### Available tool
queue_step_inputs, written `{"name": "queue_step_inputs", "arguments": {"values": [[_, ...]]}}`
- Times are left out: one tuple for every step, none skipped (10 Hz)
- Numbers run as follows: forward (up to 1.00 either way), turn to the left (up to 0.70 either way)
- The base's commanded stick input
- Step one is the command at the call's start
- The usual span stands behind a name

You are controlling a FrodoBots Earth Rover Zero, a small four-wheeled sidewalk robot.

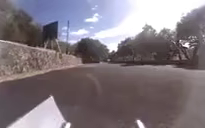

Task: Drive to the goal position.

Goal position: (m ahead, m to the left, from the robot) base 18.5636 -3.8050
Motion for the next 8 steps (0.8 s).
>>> {"name": "queue_step_inputs", "arguments": {"values": [[0.70,-0.35],[0.70,-0.35],[0.70,-0.15],[0.70,0.00],[0.70,0.00],[0.70,0.00],[0.70,0.00],[0.70,0.00]]}}
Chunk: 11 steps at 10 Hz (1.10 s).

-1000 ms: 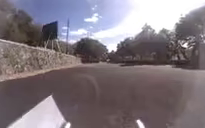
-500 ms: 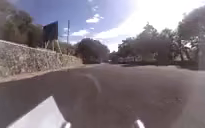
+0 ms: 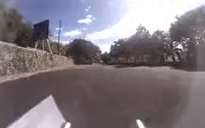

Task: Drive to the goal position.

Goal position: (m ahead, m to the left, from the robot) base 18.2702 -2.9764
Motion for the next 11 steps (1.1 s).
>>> {"name": "queue_step_inputs", "arguments": {"values": [[0.70,0.00],[0.70,0.00],[0.70,0.00],[0.70,0.00],[0.70,0.00],[0.70,0.00],[0.70,0.00],[0.70,0.00],[0.70,0.00],[0.70,0.00],[0.70,0.00]]}}
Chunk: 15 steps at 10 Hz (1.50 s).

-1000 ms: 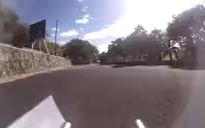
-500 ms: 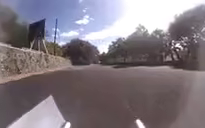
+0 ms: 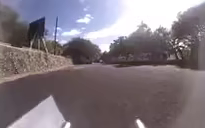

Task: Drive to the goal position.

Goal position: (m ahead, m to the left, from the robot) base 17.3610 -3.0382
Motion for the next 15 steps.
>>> {"name": "queue_step_inputs", "arguments": {"values": [[0.70,0.00],[0.70,0.00],[0.70,0.00],[0.70,0.00],[0.70,0.00],[0.70,0.00],[0.70,0.00],[0.70,0.00],[0.70,0.00],[0.70,0.00],[0.70,0.00],[0.70,0.00],[0.70,0.00],[0.70,0.00],[0.70,0.00]]}}
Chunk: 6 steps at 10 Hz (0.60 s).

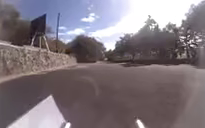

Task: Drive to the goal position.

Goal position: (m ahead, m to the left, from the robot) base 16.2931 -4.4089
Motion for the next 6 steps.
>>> {"name": "queue_step_inputs", "arguments": {"values": [[0.70,0.00],[0.70,0.00],[0.70,0.00],[0.70,0.00],[0.70,0.00],[0.70,0.00]]}}
